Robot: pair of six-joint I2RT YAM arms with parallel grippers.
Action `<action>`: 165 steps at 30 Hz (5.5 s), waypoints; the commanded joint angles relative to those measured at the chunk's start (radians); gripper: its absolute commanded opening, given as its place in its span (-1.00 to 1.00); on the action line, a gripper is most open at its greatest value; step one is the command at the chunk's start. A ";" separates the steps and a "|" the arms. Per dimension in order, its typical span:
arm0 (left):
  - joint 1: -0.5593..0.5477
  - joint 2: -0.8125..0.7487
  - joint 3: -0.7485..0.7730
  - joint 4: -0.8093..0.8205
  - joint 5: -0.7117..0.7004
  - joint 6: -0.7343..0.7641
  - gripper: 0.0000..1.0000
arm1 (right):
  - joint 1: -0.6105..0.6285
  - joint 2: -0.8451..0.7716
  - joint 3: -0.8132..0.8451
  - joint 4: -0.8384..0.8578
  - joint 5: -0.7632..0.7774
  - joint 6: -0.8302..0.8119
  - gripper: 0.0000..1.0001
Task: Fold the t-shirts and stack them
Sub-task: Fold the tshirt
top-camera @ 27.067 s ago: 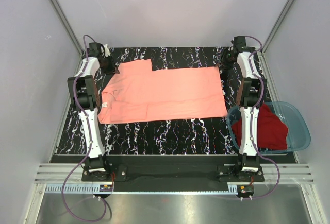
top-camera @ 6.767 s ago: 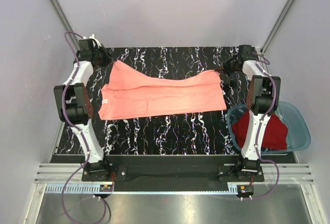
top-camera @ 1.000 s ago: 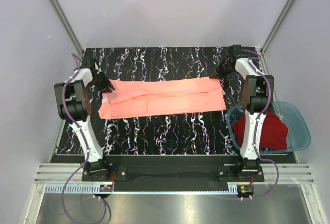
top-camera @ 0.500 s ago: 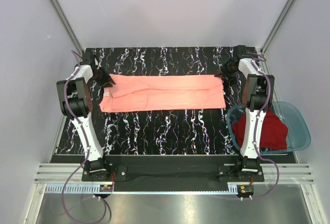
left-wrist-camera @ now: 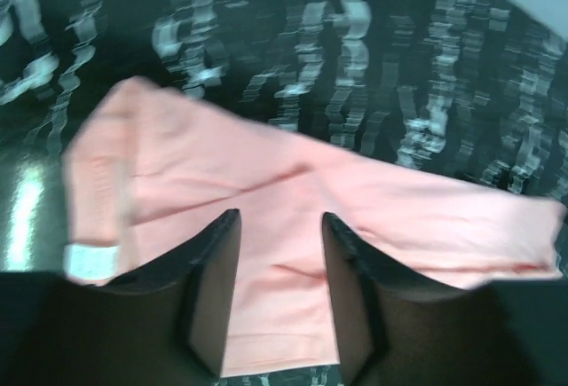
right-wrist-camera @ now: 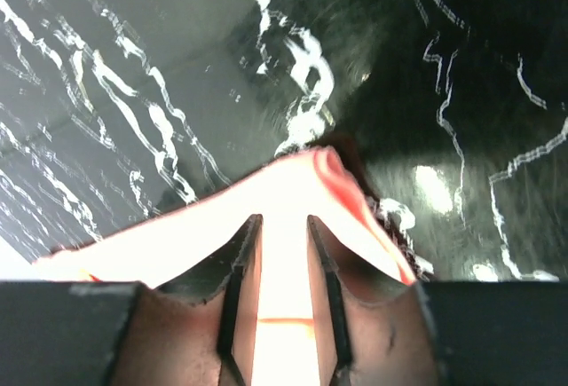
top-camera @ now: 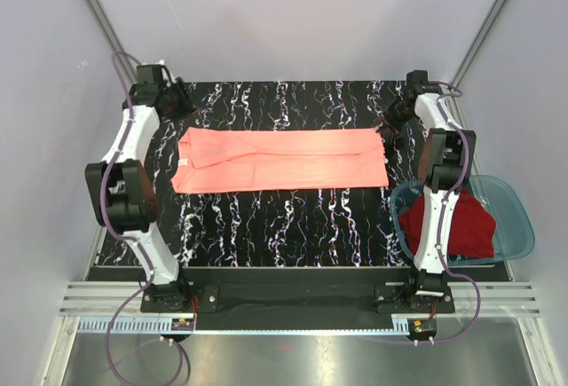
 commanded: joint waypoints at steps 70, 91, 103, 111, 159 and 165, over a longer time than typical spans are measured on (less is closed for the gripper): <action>-0.619 0.274 0.328 -0.293 -0.541 0.070 -0.34 | 0.151 -0.051 0.044 -0.145 -0.037 -0.168 -0.37; -0.242 0.025 0.059 -0.403 -0.355 -0.614 0.81 | 0.280 -0.076 0.107 -0.140 0.082 -0.564 0.69; -0.178 0.142 0.026 -0.460 -0.362 -0.898 0.97 | 0.348 -0.054 0.115 -0.153 0.132 -0.693 0.86; -0.132 0.280 0.087 -0.494 -0.352 -0.915 0.97 | 0.369 -0.037 0.049 -0.140 0.155 -0.699 0.87; -0.225 0.284 0.748 -0.305 -0.313 0.166 0.97 | 0.782 -0.470 -0.414 -0.182 0.250 -0.157 0.99; -0.360 0.097 0.442 -0.445 -0.704 -0.148 0.97 | 0.766 -0.552 -0.474 -0.225 0.397 -0.256 0.99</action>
